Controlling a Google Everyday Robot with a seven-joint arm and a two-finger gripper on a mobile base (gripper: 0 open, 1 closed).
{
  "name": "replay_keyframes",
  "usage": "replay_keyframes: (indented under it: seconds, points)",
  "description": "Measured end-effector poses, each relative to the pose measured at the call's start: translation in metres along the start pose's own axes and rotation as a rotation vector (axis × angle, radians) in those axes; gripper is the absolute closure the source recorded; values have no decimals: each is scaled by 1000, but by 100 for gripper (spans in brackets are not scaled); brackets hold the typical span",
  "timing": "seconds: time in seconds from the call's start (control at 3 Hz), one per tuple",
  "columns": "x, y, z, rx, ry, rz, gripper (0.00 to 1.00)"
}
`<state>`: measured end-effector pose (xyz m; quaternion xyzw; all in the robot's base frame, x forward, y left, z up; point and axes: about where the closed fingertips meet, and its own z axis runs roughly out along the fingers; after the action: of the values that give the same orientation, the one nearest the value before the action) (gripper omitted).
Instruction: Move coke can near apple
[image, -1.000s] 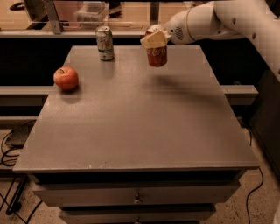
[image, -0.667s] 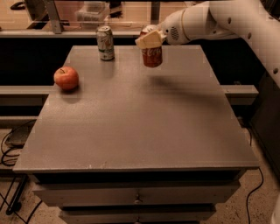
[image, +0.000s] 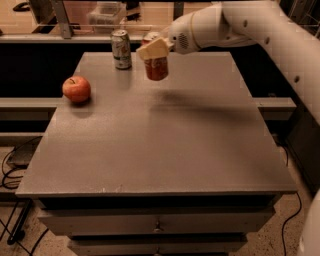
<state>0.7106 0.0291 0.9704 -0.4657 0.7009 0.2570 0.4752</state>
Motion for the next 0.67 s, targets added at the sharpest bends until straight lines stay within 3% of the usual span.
replay_keyframes:
  seconds: [0.33, 0.67]
  points:
    - [-20, 42, 32, -116, -63, -24, 100]
    - [-28, 73, 60, -193, -103, -37, 100]
